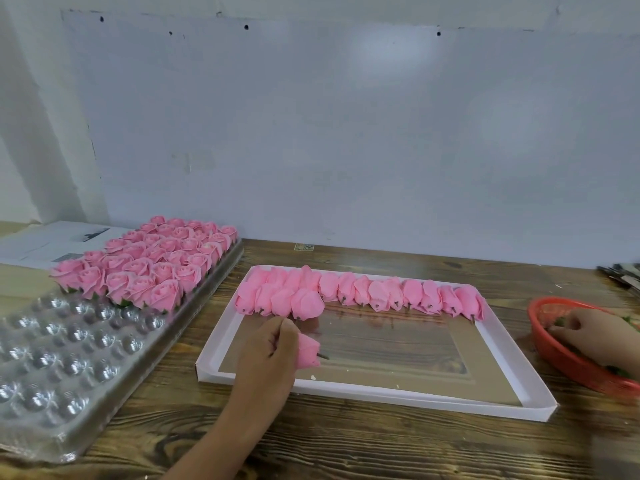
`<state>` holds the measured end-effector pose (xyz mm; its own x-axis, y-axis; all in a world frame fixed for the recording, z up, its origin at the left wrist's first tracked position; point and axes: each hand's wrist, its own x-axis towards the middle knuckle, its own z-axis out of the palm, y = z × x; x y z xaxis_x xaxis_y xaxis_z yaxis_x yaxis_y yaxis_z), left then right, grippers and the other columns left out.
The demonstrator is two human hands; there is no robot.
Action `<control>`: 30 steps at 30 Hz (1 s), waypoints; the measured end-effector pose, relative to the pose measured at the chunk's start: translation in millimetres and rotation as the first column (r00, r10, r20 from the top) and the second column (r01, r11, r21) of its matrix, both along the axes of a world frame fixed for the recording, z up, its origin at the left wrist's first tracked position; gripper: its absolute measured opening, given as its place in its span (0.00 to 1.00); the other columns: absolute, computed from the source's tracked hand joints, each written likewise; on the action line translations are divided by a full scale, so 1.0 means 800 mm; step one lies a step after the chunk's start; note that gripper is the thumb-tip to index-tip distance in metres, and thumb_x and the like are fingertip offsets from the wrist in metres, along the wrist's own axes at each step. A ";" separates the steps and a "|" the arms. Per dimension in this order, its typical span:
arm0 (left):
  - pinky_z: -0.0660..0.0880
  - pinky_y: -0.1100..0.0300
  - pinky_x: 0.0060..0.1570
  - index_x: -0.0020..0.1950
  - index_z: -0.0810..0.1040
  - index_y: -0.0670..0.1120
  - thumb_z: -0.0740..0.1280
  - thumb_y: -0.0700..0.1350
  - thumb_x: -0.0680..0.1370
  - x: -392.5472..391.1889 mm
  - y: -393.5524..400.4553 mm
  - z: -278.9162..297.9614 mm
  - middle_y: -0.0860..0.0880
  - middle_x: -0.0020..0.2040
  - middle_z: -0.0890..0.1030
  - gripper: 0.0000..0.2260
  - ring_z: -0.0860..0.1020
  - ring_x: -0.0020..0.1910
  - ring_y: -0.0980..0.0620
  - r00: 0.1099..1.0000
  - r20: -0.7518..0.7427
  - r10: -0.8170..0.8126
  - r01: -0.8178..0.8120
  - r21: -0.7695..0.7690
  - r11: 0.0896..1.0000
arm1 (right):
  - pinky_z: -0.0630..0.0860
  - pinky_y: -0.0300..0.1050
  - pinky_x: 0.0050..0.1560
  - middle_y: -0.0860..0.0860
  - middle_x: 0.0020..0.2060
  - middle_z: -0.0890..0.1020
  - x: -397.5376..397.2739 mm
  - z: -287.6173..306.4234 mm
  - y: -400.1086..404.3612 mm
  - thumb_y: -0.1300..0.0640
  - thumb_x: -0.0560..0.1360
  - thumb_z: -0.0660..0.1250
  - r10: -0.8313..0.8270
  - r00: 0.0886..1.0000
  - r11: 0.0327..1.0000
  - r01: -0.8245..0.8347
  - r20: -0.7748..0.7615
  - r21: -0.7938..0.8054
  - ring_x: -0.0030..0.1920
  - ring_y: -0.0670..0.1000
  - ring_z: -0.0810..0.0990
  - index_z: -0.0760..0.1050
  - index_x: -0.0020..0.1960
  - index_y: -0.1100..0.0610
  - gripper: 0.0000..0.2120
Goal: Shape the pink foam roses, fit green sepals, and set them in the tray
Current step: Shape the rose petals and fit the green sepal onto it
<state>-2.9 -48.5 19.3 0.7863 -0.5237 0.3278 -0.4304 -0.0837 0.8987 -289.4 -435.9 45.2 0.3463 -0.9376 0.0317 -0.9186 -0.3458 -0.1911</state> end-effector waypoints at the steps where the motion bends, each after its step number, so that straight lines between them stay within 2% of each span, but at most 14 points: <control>1: 0.67 0.59 0.30 0.38 0.71 0.39 0.58 0.45 0.82 0.000 0.000 0.000 0.55 0.30 0.71 0.14 0.69 0.30 0.56 1.000 -0.004 -0.002 0.002 0.000 1.000 | 0.73 0.46 0.34 0.55 0.30 0.80 0.000 -0.001 -0.004 0.49 0.76 0.70 -0.015 1.000 1.000 0.015 0.021 -0.017 0.34 0.56 0.79 0.74 0.36 0.59 0.16; 5: 0.67 0.64 0.29 0.36 0.70 0.40 0.58 0.45 0.82 -0.002 0.001 0.002 0.56 0.29 0.71 0.15 0.68 0.29 0.59 1.000 0.017 -0.001 0.002 -0.012 1.000 | 0.73 0.47 0.35 0.54 0.31 0.79 -0.004 -0.001 -0.020 0.50 0.75 0.70 -0.060 0.994 0.997 0.064 0.088 -0.049 0.34 0.56 0.78 0.75 0.36 0.55 0.13; 11: 0.67 0.66 0.28 0.35 0.70 0.42 0.58 0.46 0.82 -0.003 0.000 0.004 0.56 0.30 0.70 0.16 0.68 0.29 0.60 1.000 0.019 -0.009 0.009 -0.005 1.000 | 0.69 0.43 0.25 0.55 0.22 0.74 -0.012 -0.006 -0.033 0.57 0.73 0.70 -0.097 0.969 0.956 0.154 0.225 -0.250 0.24 0.55 0.76 0.69 0.30 0.58 0.15; 13: 0.67 0.64 0.29 0.36 0.70 0.41 0.58 0.45 0.82 -0.003 0.000 0.004 0.55 0.30 0.70 0.16 0.68 0.29 0.59 1.000 0.016 -0.009 0.009 -0.002 1.000 | 0.71 0.45 0.24 0.55 0.21 0.74 -0.014 -0.014 -0.034 0.57 0.74 0.69 -0.078 0.976 0.947 0.136 0.202 -0.291 0.22 0.55 0.75 0.69 0.31 0.57 0.15; 15: 0.67 0.64 0.29 0.37 0.71 0.40 0.58 0.45 0.82 -0.003 0.001 0.003 0.54 0.30 0.70 0.16 0.68 0.29 0.59 1.000 0.025 0.000 0.000 0.004 1.000 | 0.74 0.48 0.24 0.55 0.21 0.74 -0.017 -0.024 -0.036 0.52 0.77 0.65 -0.083 0.976 0.943 0.142 0.203 -0.301 0.22 0.56 0.75 0.69 0.33 0.57 0.16; 18: 0.67 0.65 0.29 0.37 0.71 0.40 0.58 0.45 0.82 -0.003 0.001 0.003 0.55 0.30 0.70 0.16 0.68 0.29 0.59 0.999 0.032 -0.001 0.000 0.011 1.000 | 0.78 0.52 0.27 0.57 0.24 0.76 -0.021 -0.037 -0.042 0.41 0.78 0.58 -0.139 0.963 0.945 0.199 0.231 -0.261 0.24 0.56 0.77 0.68 0.38 0.57 0.21; 20: 0.67 0.64 0.29 0.36 0.70 0.42 0.58 0.45 0.82 -0.003 0.000 0.001 0.55 0.30 0.69 0.16 0.68 0.30 0.59 1.000 0.022 -0.006 0.005 0.012 1.000 | 0.79 0.52 0.29 0.57 0.26 0.76 -0.024 -0.043 -0.047 0.37 0.77 0.54 -0.157 0.957 0.941 0.220 0.243 -0.256 0.25 0.57 0.77 0.67 0.41 0.57 0.23; 24: 0.67 0.63 0.29 0.34 0.70 0.45 0.58 0.45 0.82 -0.002 0.000 -0.001 0.54 0.30 0.70 0.16 0.69 0.30 0.58 1.000 0.016 -0.001 0.001 0.009 1.000 | 0.79 0.53 0.30 0.59 0.31 0.76 -0.025 -0.041 -0.038 0.35 0.76 0.55 -0.158 0.947 0.935 0.234 0.278 -0.266 0.28 0.58 0.77 0.63 0.43 0.54 0.22; 27: 0.68 0.66 0.29 0.34 0.70 0.47 0.58 0.45 0.82 -0.003 -0.001 0.000 0.54 0.30 0.70 0.16 0.70 0.29 0.59 0.999 0.035 0.000 0.000 0.003 1.000 | 0.78 0.55 0.39 0.65 0.40 0.76 -0.022 -0.032 -0.026 0.31 0.73 0.47 -0.141 0.958 0.934 0.213 0.250 -0.286 0.35 0.60 0.76 0.65 0.45 0.55 0.27; 30: 0.68 0.65 0.29 0.34 0.70 0.46 0.58 0.45 0.82 -0.002 -0.001 -0.001 0.54 0.29 0.70 0.16 0.70 0.29 0.59 1.000 0.026 0.002 -0.002 0.001 1.000 | 0.73 0.54 0.42 0.68 0.46 0.76 -0.017 -0.021 -0.014 0.37 0.70 0.44 -0.151 0.967 0.946 0.202 0.205 -0.253 0.41 0.63 0.74 0.66 0.47 0.58 0.26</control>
